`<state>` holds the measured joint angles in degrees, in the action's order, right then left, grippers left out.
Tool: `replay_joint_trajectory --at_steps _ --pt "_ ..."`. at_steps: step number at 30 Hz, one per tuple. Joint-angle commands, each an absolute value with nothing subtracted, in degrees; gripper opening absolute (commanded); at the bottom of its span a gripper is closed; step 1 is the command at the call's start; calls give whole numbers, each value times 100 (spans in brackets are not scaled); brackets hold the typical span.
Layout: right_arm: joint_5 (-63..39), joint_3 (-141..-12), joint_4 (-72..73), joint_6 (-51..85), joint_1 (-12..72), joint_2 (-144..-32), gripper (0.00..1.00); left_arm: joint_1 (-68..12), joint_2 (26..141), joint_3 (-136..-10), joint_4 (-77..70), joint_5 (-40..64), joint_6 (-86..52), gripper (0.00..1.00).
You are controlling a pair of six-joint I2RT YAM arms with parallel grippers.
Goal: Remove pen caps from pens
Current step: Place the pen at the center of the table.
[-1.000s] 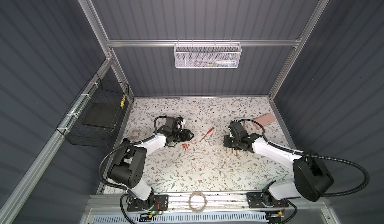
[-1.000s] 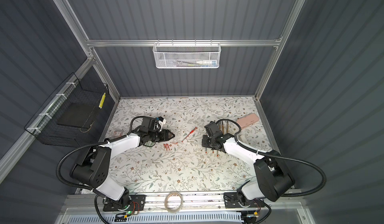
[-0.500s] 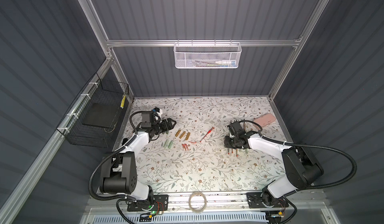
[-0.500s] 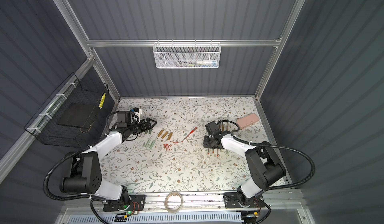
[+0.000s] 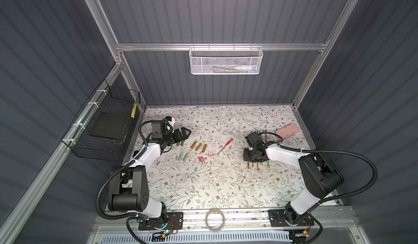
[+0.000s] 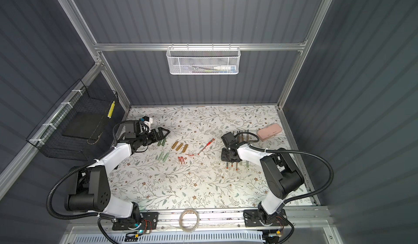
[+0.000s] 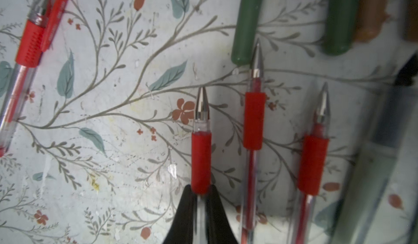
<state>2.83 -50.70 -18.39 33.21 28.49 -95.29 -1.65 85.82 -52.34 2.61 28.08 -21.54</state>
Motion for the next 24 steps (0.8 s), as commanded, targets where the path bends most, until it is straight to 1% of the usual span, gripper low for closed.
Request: replay_joint_trajectory --at_steps 1,3,7,11,17,21,24 --pt "494 -5150 -1921 3376 2832 -9583 9 -97 8483 -5379 332 2908 -2069 100" --pt "527 -5221 -2003 3365 2837 -9663 11 -64 8483 -5378 316 2901 -2078 100" --pt "587 -5232 -2036 3340 2839 -9720 20 17 8476 -5432 378 2911 -2105 100" --pt "589 -5310 -2137 3339 2856 -9743 26 83 8464 -5409 338 2922 -2138 100" --pt "630 -5422 -2376 3349 2889 -9383 30 141 8495 -5419 326 2911 -2134 100" --pt "773 -5678 -2658 3341 3027 -9011 36 158 8500 -5447 353 2923 -2162 100" --pt "770 -5931 -2753 3365 3101 -8997 39 159 8518 -5405 282 2953 -2182 100"
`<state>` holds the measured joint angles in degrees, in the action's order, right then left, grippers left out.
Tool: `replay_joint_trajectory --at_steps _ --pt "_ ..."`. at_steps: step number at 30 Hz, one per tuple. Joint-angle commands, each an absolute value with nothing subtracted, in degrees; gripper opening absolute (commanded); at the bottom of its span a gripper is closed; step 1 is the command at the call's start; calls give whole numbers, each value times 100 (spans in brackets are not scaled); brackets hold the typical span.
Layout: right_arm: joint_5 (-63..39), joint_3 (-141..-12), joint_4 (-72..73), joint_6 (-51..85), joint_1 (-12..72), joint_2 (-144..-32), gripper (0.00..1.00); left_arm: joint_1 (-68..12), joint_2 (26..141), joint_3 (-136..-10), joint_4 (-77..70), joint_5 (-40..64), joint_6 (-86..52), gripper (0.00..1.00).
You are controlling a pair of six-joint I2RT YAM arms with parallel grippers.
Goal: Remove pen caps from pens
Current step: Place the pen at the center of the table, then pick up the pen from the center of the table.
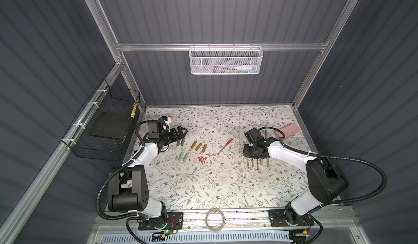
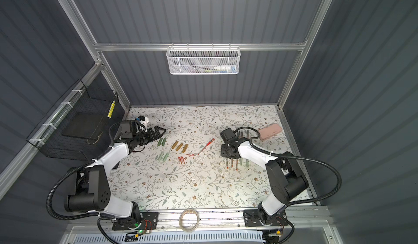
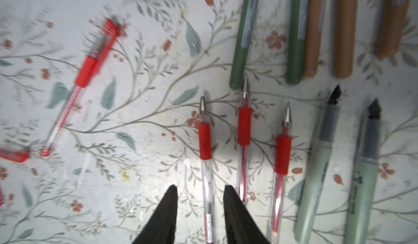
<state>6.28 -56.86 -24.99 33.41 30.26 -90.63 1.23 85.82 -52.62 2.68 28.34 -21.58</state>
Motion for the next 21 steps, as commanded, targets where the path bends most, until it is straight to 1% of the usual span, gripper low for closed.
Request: replay_joint_trajectory --at_steps 1,3,9,13,17,21 --pt "736 -6032 -2757 3382 3142 -9051 40 163 8521 -5417 290 2953 -2187 100" --pt "686 -6265 -2746 3394 3220 -9234 42 167 8517 -5448 338 2953 -2189 100" --pt "830 -7383 -2925 3410 3482 -10223 57 184 8476 -5434 322 2971 -2222 100" --pt "878 -8013 -2973 3468 3560 -10857 63 193 8432 -5388 273 2975 -2198 100" --pt "812 -8575 -3129 3515 3597 -11425 66 219 8424 -5422 325 2982 -2209 100" --pt "727 -8937 -3230 3571 3624 -11903 67 231 8413 -5363 255 2971 -2208 100"
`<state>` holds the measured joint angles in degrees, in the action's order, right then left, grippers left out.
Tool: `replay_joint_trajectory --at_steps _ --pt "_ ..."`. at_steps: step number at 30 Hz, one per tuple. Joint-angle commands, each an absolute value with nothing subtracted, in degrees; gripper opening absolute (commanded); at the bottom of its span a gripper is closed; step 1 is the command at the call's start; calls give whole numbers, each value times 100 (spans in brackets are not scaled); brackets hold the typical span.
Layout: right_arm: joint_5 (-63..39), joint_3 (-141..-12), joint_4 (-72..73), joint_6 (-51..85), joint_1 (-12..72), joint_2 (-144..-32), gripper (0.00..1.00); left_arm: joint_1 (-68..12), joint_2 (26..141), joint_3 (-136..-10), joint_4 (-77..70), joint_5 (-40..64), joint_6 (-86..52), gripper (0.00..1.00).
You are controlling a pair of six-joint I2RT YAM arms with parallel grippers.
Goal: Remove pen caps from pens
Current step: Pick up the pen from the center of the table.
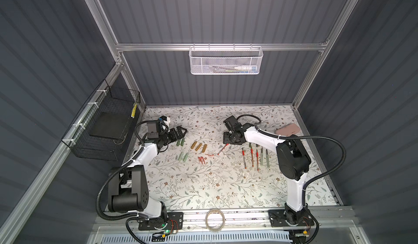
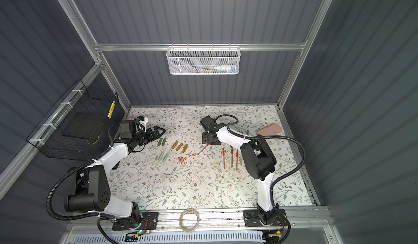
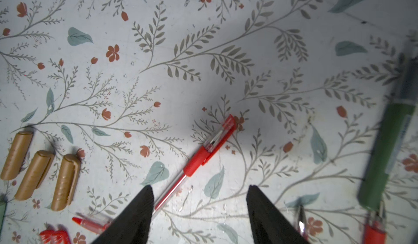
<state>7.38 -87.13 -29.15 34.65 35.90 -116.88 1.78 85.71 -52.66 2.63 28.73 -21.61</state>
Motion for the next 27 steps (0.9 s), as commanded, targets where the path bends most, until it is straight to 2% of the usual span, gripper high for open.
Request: replay_joint_trajectory --at_steps 1,5,11,15,20,27 --pt "664 -9011 -3289 3584 3628 -11992 68 234 8414 -5378 268 2977 -2218 100" --pt "600 -8911 -3200 3620 3697 -12083 67 255 8418 -5358 266 2966 -2197 100" --pt "519 -8625 -3192 3555 3813 -12046 60 264 8455 -5355 235 2984 -2241 100" --pt "514 -8477 -3325 3462 3882 -12033 49 272 8453 -5348 222 2983 -2265 100" --pt "679 -8367 -3598 3276 3960 -11986 27 281 8446 -5309 157 2993 -2276 100" --pt "710 -7946 -3538 3236 3930 -11699 12 281 8466 -5309 139 3005 -2302 100"
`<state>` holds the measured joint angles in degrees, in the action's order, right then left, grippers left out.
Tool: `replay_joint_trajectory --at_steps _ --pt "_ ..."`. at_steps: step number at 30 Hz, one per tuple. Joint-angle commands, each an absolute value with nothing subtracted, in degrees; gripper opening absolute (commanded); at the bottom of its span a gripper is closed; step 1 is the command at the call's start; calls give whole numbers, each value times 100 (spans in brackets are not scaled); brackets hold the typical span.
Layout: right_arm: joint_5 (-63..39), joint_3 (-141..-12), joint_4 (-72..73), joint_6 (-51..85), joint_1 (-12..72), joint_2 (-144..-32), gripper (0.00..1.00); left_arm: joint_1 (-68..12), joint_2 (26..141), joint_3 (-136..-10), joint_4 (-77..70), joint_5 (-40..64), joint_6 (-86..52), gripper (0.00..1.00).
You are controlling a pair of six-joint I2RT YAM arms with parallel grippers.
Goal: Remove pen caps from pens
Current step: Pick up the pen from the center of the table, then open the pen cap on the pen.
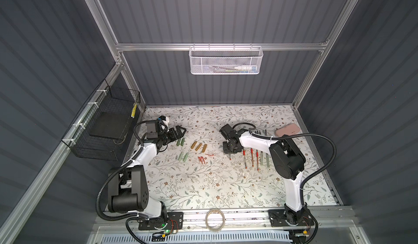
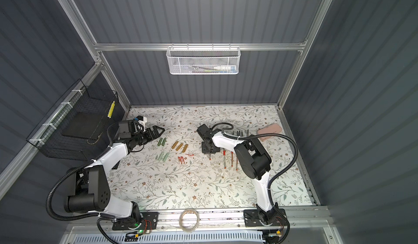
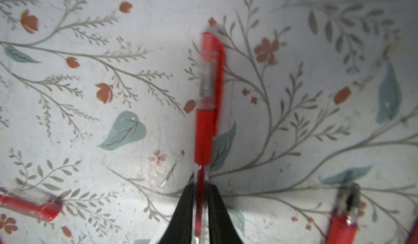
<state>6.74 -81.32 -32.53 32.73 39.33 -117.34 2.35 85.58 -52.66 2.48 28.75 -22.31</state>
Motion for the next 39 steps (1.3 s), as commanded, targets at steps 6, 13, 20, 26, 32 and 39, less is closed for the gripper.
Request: replay_joint_trajectory --at_steps 6,13,20,26,32,39 --pt "730 -7704 -3293 3177 3888 -11444 0 282 8464 -5356 179 3045 -2324 100" --pt "731 -7449 -2938 3023 3886 -10824 0 281 8455 -5278 -125 3529 -2395 100" --pt "379 -7111 -2280 3082 3928 -10138 0 257 8513 -5144 -598 4016 -2716 98" --pt "163 -6936 -1699 3037 4144 -9742 0 67 8569 -5063 -953 4376 -2867 95" --pt "-86 -6951 -1282 2928 4431 -9635 0 -419 8678 -5051 -1147 4710 -2757 93" --pt "-327 -6994 -767 2842 4858 -9719 0 -863 8892 -5027 -1226 4715 -2773 83"
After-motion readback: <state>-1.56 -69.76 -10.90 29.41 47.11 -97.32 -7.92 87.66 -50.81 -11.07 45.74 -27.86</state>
